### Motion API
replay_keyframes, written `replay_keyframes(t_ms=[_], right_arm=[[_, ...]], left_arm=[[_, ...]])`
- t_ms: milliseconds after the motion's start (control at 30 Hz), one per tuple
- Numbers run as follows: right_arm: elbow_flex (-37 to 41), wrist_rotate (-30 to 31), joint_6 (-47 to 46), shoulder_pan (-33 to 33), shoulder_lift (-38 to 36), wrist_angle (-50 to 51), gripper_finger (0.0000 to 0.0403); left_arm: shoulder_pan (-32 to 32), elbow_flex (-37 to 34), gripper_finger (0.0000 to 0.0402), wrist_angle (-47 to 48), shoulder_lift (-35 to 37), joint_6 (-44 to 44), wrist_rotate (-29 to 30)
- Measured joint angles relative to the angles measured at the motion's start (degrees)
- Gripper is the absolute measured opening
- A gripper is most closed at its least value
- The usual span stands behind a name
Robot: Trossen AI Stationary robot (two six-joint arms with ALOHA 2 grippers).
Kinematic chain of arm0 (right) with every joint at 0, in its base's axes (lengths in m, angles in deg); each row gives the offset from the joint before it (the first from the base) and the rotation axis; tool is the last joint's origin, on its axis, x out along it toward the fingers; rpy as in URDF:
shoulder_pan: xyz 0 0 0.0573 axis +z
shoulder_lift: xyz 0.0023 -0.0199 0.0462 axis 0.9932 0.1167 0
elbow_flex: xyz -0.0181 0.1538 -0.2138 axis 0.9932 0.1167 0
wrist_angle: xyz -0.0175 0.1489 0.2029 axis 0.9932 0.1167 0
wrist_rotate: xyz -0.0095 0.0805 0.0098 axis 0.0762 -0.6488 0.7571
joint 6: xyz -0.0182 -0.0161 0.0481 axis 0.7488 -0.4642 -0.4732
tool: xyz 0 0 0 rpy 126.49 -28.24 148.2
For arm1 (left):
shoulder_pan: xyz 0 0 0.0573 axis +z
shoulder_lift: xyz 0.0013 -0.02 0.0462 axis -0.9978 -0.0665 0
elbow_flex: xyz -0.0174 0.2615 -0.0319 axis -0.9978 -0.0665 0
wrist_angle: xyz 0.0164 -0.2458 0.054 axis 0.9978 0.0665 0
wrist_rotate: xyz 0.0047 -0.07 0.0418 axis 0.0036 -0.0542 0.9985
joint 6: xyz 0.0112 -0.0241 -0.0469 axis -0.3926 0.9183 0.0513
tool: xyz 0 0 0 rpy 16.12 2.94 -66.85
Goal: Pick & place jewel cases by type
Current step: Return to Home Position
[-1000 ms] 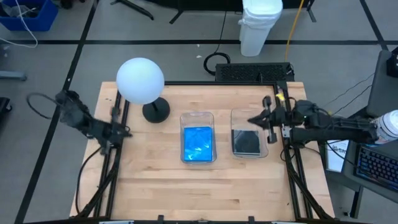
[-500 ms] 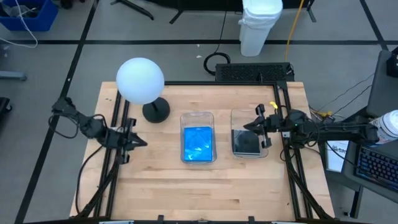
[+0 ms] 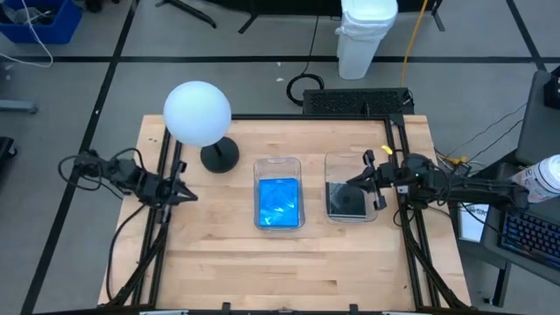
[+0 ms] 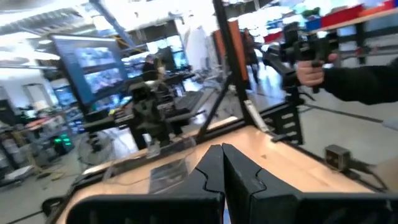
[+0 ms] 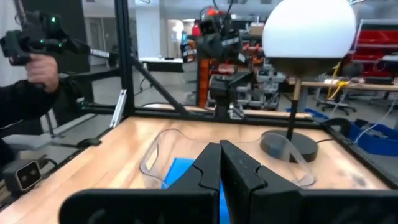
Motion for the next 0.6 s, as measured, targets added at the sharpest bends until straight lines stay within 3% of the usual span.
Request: replay_keyframes(t_ms=[133, 333, 467, 600], right_arm=[[0.0, 1.15, -0.6, -0.64, -8.3, 7.55, 0.0], [0.0, 6.29, -3.41, -0.51, -16.55, 15.32, 0.0], [2.04, 6.76, -4.68, -0.2, -17.63, 14.78, 0.0], [8.77, 9.1, -7.05, 1.21, -17.4, 7.29, 0.0]], left_arm=[[-1.03, -3.64, 0.0, -0.32, 4.23, -0.53, 3.77], [-1.19, -9.03, 0.0, -2.64, 4.03, 2.04, 13.57], [-1.24, -12.65, 0.0, -5.28, 4.1, 2.35, 15.24], [-1.24, -15.38, 0.0, -6.86, 4.05, 3.64, 17.4]])
